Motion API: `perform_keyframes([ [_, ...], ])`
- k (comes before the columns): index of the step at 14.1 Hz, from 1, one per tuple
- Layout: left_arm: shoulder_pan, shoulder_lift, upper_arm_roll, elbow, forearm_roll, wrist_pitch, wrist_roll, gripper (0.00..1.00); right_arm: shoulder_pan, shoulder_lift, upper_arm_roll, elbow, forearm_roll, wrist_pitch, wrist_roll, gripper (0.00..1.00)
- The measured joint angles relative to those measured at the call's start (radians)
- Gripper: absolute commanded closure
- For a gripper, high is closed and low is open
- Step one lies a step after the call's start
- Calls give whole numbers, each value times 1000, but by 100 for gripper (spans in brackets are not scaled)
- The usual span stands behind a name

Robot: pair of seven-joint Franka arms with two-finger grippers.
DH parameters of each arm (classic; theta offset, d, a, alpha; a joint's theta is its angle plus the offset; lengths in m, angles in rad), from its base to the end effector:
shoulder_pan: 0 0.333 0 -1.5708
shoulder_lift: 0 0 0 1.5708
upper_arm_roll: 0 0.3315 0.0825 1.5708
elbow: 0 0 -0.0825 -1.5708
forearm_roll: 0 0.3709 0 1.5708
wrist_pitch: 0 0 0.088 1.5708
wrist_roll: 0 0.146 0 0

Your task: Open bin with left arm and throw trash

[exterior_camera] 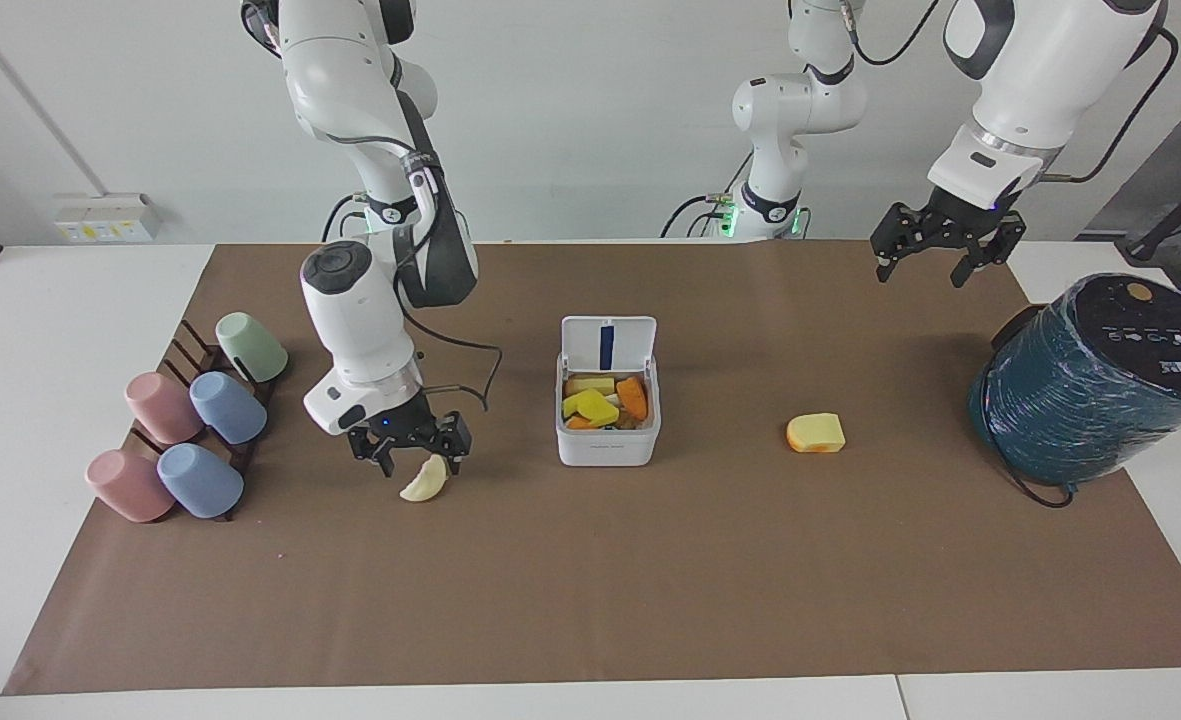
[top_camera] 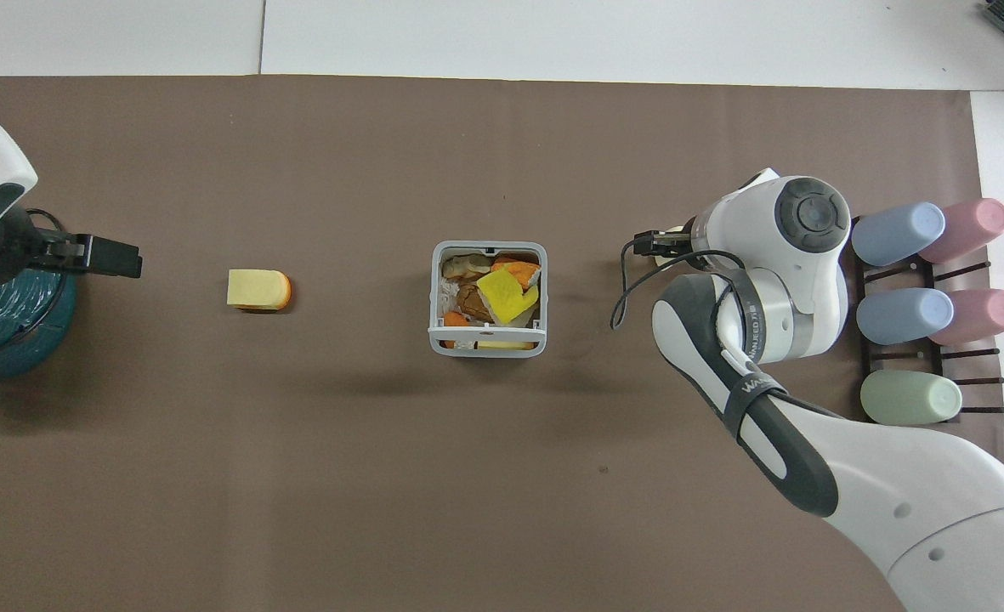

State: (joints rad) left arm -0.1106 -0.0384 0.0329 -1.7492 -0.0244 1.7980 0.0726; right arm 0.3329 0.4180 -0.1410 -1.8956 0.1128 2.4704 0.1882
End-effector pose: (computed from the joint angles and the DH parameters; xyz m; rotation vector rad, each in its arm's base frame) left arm 0.5470 -0.0453 0.5596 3.1049 -0.2268 0.1357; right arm 0.6356 0.1311 0.2843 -3.0794 0.0961 -0.2401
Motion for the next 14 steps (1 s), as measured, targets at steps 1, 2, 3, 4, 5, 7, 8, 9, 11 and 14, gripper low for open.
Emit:
perform_keyframes([
  [1, 0, 4, 2, -30, 0, 42, 0, 0, 0, 0, 0, -11, 0, 12, 0, 0],
  [2, 0, 11, 2, -71, 0, 99, 0, 0, 0, 0, 0, -17, 0, 17, 0, 0],
  [3, 0, 23, 2, -108, 0, 154, 0, 0, 0, 0, 0, -19, 0, 20, 0, 0],
  [4, -1, 41, 2, -138, 0, 209, 0, 0, 0, 0, 0, -19, 0, 26, 0, 0],
  [5, -4, 65, 2, -159, 0, 260, 0, 0, 0, 0, 0, -19, 0, 42, 0, 0],
  [7, -26, 114, 0, -180, 0, 341, 0, 0, 1, 0, 0, -21, 0, 85, 0, 21],
  [8, -43, 128, 0, -195, 0, 384, -4, 0, 1, 0, 0, -23, 0, 98, 0, 40],
  [9, -60, 137, -1, -223, 0, 442, -11, 0, 0, 1, 0, -25, 0, 102, 0, 72],
  [11, -73, 146, -1, -271, 0, 525, -15, 0, 1, 2, 0, -26, 0, 103, 0, 100],
  [14, -73, 195, 3, -304, 0, 596, -15, 0, 2, 2, 1, -27, 0, 103, 26, 100],
])
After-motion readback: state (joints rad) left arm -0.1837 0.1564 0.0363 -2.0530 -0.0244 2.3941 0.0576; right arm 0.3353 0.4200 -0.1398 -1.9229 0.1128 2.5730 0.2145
